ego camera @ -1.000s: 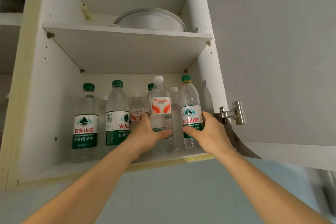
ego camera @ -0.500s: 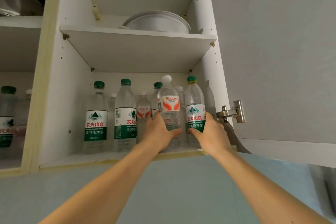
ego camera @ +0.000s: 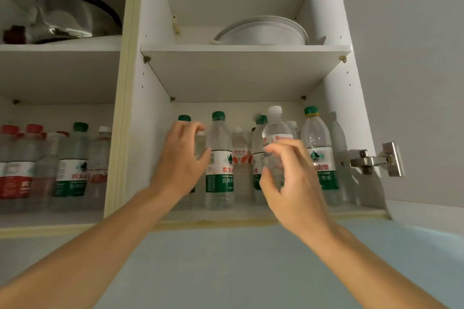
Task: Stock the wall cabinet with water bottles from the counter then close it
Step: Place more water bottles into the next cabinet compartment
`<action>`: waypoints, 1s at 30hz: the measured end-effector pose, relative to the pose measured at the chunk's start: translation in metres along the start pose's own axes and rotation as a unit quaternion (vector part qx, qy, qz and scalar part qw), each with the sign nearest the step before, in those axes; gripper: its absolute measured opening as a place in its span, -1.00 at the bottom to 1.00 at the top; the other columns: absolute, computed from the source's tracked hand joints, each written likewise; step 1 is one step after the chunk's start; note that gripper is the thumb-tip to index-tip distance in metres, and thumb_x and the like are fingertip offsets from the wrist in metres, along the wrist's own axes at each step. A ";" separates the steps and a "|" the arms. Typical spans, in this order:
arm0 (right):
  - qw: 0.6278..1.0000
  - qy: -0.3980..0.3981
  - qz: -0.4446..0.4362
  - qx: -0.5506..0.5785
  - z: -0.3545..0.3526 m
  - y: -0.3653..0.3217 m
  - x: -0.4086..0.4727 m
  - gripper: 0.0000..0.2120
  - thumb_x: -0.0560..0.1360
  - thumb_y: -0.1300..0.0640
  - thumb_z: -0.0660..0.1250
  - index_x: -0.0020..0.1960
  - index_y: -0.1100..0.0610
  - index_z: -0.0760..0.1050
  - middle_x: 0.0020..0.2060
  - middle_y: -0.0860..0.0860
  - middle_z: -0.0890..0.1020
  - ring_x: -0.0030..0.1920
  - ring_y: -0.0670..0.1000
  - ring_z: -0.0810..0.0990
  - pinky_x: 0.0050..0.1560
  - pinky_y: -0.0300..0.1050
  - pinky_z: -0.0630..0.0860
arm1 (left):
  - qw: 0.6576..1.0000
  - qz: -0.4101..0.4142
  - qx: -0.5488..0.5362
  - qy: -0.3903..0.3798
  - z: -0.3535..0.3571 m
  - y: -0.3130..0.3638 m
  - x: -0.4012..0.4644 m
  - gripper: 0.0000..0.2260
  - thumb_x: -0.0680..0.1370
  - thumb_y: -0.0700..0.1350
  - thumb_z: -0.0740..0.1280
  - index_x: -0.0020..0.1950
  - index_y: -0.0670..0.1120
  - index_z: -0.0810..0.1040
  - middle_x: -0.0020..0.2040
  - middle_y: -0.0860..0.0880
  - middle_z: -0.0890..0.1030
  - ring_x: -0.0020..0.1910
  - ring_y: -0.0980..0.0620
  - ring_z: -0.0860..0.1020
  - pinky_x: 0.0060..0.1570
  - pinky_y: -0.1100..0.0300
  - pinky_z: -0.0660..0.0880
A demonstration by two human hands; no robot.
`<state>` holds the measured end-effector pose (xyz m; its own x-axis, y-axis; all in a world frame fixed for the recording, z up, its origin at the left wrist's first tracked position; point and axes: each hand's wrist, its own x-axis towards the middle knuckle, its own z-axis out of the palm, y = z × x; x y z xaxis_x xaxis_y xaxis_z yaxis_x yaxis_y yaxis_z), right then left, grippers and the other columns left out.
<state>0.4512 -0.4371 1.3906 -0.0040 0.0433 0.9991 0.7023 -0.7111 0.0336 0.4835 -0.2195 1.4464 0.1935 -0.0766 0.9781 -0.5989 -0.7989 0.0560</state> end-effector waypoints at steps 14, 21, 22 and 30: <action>0.859 -0.343 0.355 0.135 0.107 -0.002 0.042 -0.10 0.44 0.11 0.54 0.58 0.08 0.03 0.23 0.03 0.57 0.18 0.05 0.61 0.14 -0.03 0.63 | 0.925 -0.315 -0.122 -0.171 0.019 -0.063 -0.009 -0.34 0.43 -0.04 0.58 0.36 -0.03 0.26 0.13 -0.03 0.62 -0.02 0.02 0.60 -0.15 0.21 0.50; 0.829 -0.433 0.347 0.073 0.130 0.010 0.061 -0.05 0.40 0.05 0.59 0.56 0.09 0.04 0.05 -0.06 0.49 0.10 0.06 0.55 -0.18 -0.09 0.66 | 0.951 -0.221 0.145 -0.161 0.018 -0.056 -0.005 -0.12 0.52 -0.18 0.48 0.61 -0.13 -0.08 0.37 -0.26 0.36 0.24 -0.23 0.52 0.14 0.00 0.52; 0.825 -0.441 0.347 0.068 0.135 0.010 0.063 -0.03 0.41 0.05 0.59 0.57 0.11 0.02 0.02 -0.05 0.48 0.09 0.07 0.54 -0.20 -0.10 0.65 | 0.947 -0.212 0.175 -0.167 0.019 -0.054 -0.005 -0.10 0.53 -0.22 0.46 0.62 -0.13 -0.14 0.40 -0.29 0.33 0.26 -0.24 0.52 0.17 -0.01 0.51; 0.804 -0.479 0.341 0.085 0.154 0.016 0.074 -0.05 0.43 0.07 0.59 0.55 0.18 0.01 0.33 0.16 0.46 0.19 0.16 0.58 0.07 0.10 0.68 | 0.901 -0.019 0.387 -0.196 -0.002 -0.054 0.022 -0.18 0.45 -0.14 0.55 0.56 -0.12 0.14 0.39 -0.21 0.35 0.28 -0.19 0.44 0.18 0.01 0.48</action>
<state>0.5720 -0.3368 1.4612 0.9169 0.2624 0.3008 0.3958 -0.6962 -0.5990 0.5184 -0.1765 1.4650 0.5528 -0.1231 0.8242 0.1064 -0.9705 -0.2163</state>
